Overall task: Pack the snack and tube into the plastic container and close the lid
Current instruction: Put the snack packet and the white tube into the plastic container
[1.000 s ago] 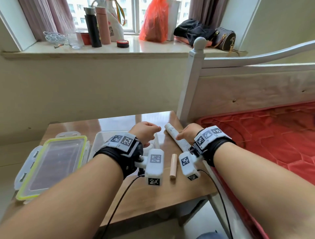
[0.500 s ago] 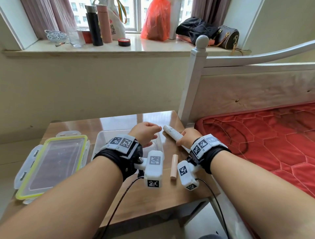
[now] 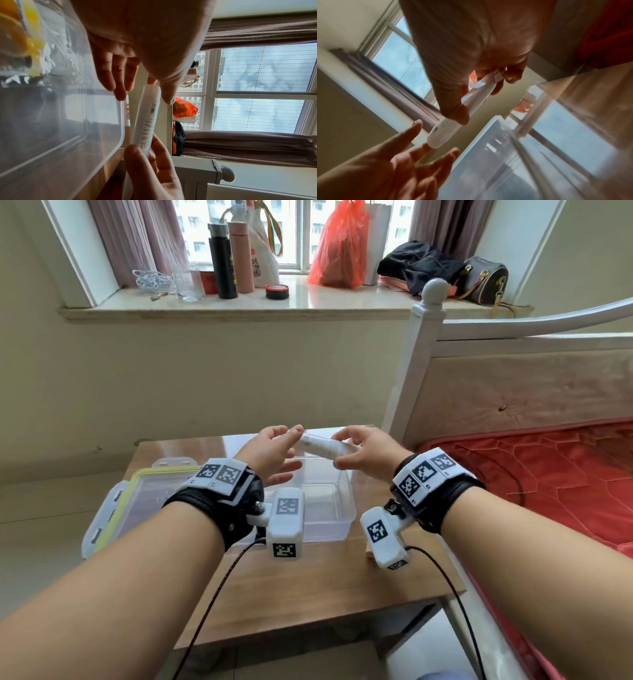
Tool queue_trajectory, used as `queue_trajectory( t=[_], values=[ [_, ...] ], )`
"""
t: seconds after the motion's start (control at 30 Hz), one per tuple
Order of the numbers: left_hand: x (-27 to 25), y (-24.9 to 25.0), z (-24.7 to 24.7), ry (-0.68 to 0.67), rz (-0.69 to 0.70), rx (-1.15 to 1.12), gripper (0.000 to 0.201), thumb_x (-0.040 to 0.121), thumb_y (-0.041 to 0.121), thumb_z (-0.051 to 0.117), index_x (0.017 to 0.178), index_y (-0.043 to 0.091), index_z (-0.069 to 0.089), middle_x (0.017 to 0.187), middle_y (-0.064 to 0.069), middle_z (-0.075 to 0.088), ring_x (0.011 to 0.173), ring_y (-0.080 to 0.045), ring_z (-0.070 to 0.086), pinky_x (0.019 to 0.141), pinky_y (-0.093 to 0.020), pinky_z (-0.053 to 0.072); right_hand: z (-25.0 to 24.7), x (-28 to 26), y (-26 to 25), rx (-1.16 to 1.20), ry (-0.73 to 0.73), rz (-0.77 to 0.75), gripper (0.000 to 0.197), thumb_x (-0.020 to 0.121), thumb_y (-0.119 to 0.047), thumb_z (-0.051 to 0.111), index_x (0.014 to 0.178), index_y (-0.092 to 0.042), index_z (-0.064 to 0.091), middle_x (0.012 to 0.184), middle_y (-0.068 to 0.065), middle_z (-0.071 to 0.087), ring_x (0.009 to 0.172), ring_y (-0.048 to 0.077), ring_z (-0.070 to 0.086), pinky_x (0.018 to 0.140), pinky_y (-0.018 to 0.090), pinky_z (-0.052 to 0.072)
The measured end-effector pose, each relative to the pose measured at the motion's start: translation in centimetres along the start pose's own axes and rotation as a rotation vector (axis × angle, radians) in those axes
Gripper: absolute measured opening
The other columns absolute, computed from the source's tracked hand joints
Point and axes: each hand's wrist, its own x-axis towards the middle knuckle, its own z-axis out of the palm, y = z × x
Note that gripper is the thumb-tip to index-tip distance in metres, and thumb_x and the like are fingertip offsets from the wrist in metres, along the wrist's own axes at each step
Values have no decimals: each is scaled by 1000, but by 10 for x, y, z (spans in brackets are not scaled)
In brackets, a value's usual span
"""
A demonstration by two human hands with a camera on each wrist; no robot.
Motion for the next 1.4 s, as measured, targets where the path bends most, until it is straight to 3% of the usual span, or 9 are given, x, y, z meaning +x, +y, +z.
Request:
queue_trajectory(
  t=[0.17,0.43,0.57,0.7,0.8,1.0,1.13,1.27,1.4],
  values=[
    [-1,-4,-17,47,27,29,10,94,27,54,98,18,56,90,-4,67,73,-14,65,64,-26,50,16,-7,-9,-2,-27,-42,43,76,-13,76,116,-20,65,87,-12,51,68,0,50,47,0,35],
    [-5,-11,-41,120,54,179,16,94,28,54,102,15,58,89,-4,67,72,-10,64,60,-23,47,29,-11,-17,-324,-48,-82,42,73,-36,79,112,-28,65,106,-6,63,99,15,55,87,32,46],
    [-4,-13,-42,160,91,312,19,93,30,56,101,14,62,87,0,62,69,-8,58,59,-23,45,32,-8,-18,-325,-111,-56,45,74,-30,80,116,-20,66,107,-5,64,93,13,56,82,25,43],
    [-3,-17,-45,195,79,358,16,91,29,57,99,16,63,97,-5,63,74,-15,60,65,-29,49,39,-5,-18,-386,-124,-61,45,76,-28,78,118,-17,65,117,1,66,97,15,58,85,26,45],
    [1,-19,-48,319,138,426,13,87,28,57,97,21,61,112,-8,64,92,-28,61,84,-36,50,46,-2,-18,-486,-140,-59,46,76,-29,76,118,-18,65,121,2,66,108,20,62,92,33,50],
    [6,-25,-54,420,193,459,26,85,22,54,110,21,62,128,-8,51,95,-18,51,81,-27,39,61,8,-18,-708,-193,-88,40,77,-33,73,114,-21,65,114,-1,66,105,21,62,76,29,41],
    [7,-32,-62,445,87,502,44,81,20,55,125,24,54,137,-12,42,115,-28,52,102,-34,41,65,11,-17,-767,-172,-98,37,79,-35,70,113,-20,65,111,-1,67,105,22,62,86,35,36],
    [7,-46,-67,316,-16,507,57,83,11,52,139,19,42,138,-11,51,106,-27,57,88,-33,45,65,10,-14,-763,-183,-100,40,84,-31,64,122,-21,61,120,-2,66,114,21,59,97,38,34],
    [7,-54,-67,322,-9,518,44,89,8,42,130,21,53,122,-7,64,106,-28,60,83,-33,46,56,6,-15,-638,-187,-102,30,88,-28,61,117,-20,65,121,-3,67,115,19,59,103,37,40]
  ],
)
